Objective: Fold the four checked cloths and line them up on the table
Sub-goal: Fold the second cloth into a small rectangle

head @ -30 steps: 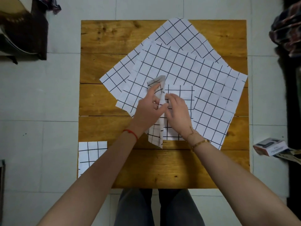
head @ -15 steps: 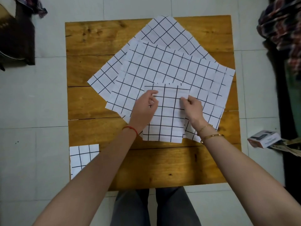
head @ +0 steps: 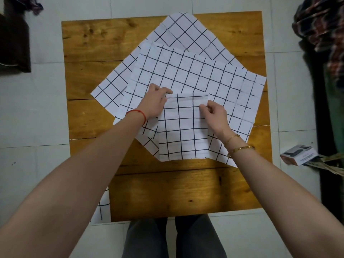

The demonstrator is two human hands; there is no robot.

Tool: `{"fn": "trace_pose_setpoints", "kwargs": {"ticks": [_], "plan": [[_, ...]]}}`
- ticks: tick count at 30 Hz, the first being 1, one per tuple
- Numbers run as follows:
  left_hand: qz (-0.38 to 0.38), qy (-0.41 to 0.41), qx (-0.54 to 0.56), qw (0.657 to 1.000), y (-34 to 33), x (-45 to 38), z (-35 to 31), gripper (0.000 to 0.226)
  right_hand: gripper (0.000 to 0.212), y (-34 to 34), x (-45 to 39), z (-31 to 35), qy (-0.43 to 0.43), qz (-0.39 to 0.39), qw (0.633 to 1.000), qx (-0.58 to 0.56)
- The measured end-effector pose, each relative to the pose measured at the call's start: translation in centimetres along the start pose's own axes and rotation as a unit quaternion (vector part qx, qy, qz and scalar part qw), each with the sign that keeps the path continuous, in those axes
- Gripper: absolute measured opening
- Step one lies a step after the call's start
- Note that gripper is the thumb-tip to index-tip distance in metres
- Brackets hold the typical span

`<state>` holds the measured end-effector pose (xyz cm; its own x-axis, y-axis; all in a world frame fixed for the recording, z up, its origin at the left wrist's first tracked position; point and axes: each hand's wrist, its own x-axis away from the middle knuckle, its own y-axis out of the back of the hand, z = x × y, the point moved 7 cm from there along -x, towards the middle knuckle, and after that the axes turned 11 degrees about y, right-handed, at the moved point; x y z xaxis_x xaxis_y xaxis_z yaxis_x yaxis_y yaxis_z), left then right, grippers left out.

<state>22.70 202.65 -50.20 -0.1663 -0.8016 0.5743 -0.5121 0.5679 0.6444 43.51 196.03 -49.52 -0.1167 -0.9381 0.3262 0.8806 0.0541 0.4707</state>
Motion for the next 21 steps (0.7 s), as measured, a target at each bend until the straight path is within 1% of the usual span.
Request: {"fn": "trace_pose_setpoints", "kwargs": {"ticks": [3, 6, 8, 11, 15, 17, 19, 21], "plan": [[0.004, 0.017, 0.0, 1.0, 0.1, -0.5, 0.0, 0.026, 0.039, 0.0, -0.2, 0.1, 0.005, 0.009, 1.0, -0.008], [0.005, 0.029, 0.013, 0.999, 0.7, -0.7, 0.6, 0.016, 0.038, -0.2, -0.6, 0.0, 0.002, 0.026, 1.0, 0.009], [-0.007, 0.021, 0.01, 1.0, 1.2, -0.9, 1.1, 0.016, 0.037, -0.3, -0.9, -0.1, 0.001, 0.034, 0.999, 0.034], [-0.038, 0.037, 0.013, 0.999, 2.1, -0.5, 2.0, 0.018, 0.029, -0.7, -1.1, -0.1, -0.007, 0.047, 0.997, 0.066], [-0.073, 0.037, 0.008, 0.997, 2.6, 0.0, 2.1, 0.019, 0.029, -1.4, -1.5, -0.1, 0.0, 0.058, 0.993, 0.099], [-0.063, 0.024, -0.001, 0.998, 2.5, 0.0, 2.1, 0.027, 0.027, -1.4, -1.5, -0.2, 0.004, 0.052, 0.993, 0.109], [-0.024, 0.004, -0.032, 0.999, 2.1, -0.2, 2.1, 0.037, 0.027, -1.3, -1.4, -0.3, 0.009, 0.05, 0.993, 0.111], [0.016, -0.001, -0.066, 0.998, 1.8, -0.3, 2.2, 0.043, 0.027, -1.3, -1.3, -0.4, 0.011, 0.053, 0.992, 0.112]]}}
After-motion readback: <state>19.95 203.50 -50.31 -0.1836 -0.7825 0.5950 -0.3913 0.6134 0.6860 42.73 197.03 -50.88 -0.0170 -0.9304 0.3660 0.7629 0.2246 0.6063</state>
